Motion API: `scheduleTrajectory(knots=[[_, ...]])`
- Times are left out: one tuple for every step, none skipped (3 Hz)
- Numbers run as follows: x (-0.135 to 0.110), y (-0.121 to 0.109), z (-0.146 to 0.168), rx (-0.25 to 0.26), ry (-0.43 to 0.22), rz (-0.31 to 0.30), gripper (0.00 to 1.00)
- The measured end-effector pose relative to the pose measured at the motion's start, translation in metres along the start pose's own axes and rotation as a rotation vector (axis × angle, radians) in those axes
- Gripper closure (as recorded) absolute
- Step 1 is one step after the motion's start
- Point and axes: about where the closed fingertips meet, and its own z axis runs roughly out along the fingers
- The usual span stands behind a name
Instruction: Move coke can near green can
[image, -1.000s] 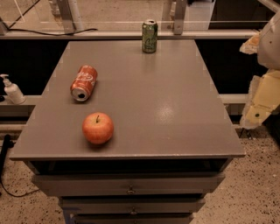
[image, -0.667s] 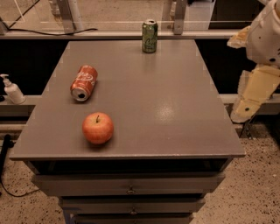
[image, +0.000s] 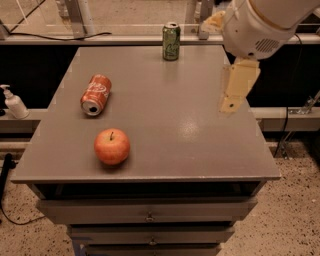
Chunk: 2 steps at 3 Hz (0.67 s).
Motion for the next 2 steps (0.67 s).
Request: scheduleTrajectory(knots=[[-0.0508,-0.0075,0.0136,0.029,-0.116,-0.180,0.00],[-0.0578,-0.0073,0.0119,0.038,-0.128,-0.257,0.00]])
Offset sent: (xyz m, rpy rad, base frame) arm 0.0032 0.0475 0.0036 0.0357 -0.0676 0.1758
